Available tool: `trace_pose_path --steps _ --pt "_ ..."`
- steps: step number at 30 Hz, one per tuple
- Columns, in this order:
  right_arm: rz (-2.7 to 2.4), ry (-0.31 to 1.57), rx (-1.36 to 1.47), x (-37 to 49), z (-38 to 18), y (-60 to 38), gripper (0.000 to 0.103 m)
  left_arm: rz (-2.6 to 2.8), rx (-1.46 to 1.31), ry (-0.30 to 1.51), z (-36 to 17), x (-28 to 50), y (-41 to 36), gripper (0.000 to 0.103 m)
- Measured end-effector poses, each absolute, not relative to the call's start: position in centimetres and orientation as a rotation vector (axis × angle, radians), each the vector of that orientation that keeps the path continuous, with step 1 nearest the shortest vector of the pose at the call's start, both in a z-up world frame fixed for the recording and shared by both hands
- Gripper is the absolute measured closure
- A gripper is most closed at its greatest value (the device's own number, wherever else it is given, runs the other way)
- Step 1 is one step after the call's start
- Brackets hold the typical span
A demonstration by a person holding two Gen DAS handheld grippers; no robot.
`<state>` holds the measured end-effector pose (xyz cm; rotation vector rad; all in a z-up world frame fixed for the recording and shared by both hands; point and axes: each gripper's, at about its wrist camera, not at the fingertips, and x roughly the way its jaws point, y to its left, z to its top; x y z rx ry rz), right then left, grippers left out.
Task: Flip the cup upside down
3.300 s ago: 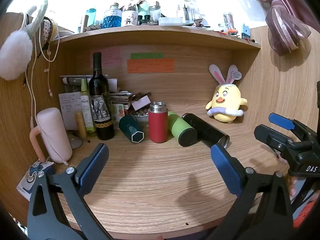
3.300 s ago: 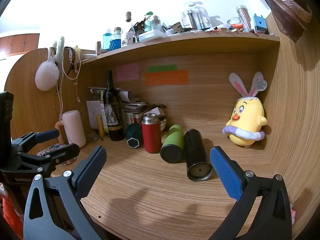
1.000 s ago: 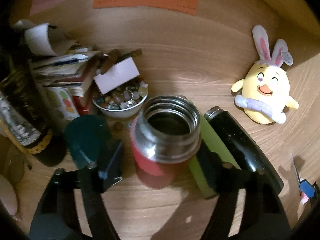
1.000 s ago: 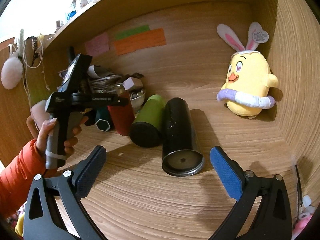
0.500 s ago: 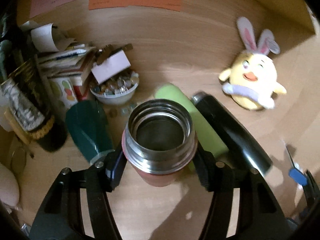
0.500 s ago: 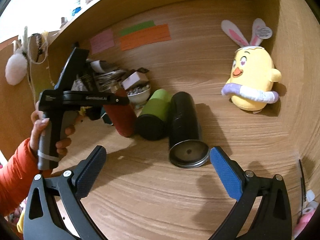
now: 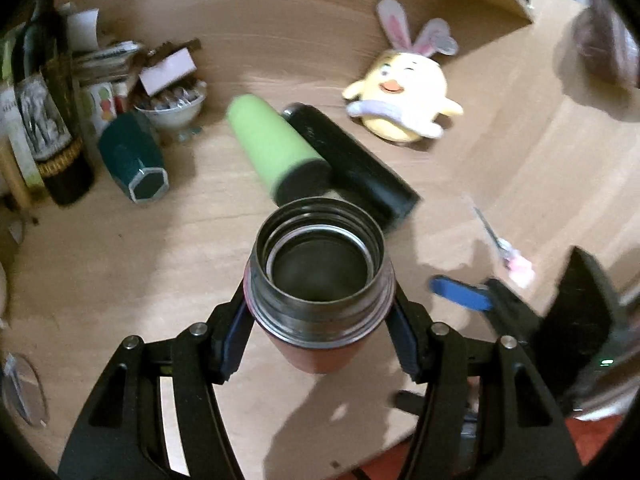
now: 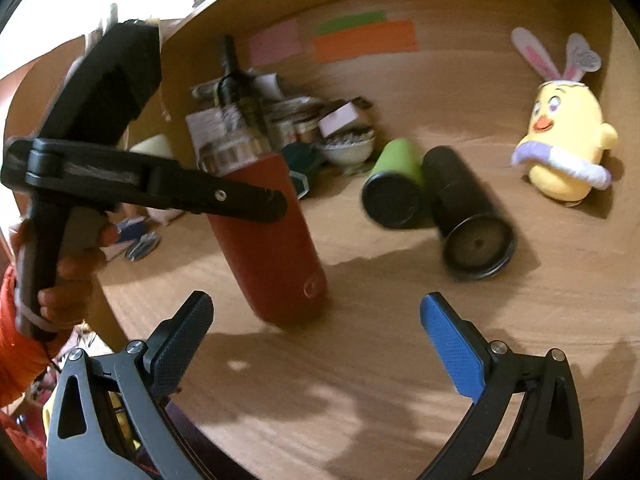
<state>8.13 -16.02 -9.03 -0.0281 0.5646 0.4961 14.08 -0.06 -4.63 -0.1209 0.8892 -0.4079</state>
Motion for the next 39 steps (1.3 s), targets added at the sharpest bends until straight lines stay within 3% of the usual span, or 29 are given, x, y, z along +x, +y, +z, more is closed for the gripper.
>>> trace_pose_path --steps 7,15,25,39 --pt "0.560 0.588 -0.042 7.6 -10.3 -14.5 0.002 -0.507 -0.202 0.913 -4.7 11.5 -0.3 0.042" --pt "0.623 0.608 -0.065 8.8 -10.8 -12.8 0.036 -0.564 -0.282 0.921 -5.2 11.5 0.5 0.042" --pt "0.621 0.560 -0.102 8.3 -10.7 -11.7 0.044 -0.550 -0.312 0.858 -5.8 11.8 1.9 0.039" --pt "0.614 0.584 -0.113 8.8 -11.0 -10.9 0.045 -0.499 -0.384 0.864 -8.2 13.3 4.3 0.029"
